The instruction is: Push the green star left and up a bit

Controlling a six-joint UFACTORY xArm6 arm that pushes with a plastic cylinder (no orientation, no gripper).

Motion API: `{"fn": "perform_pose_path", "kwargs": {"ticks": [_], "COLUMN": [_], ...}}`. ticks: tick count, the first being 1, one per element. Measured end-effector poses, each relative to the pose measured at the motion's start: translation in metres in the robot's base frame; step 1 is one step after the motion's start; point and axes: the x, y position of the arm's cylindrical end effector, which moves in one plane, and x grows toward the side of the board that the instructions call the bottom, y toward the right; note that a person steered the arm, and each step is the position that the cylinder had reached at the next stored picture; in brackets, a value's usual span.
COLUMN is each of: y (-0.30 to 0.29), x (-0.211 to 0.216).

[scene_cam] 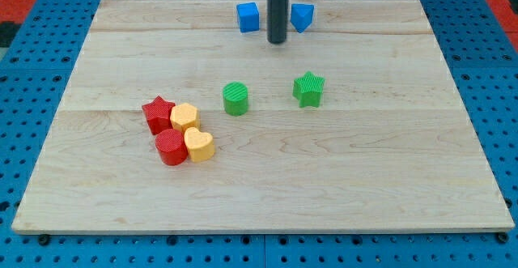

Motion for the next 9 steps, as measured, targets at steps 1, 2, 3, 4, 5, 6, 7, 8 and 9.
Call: {"fn": "perform_pose_path", "kwargs": {"ticks": [1, 2, 3, 4, 5, 6, 7, 8, 9], "y": [0.066, 0.103, 0.083, 0.058, 0.048, -0.001, -0.056, -0.11, -0.119], "x": [0.045, 0.075, 0.087, 0.089, 0.103, 0.07, 0.053, 0.048, 0.049]}}
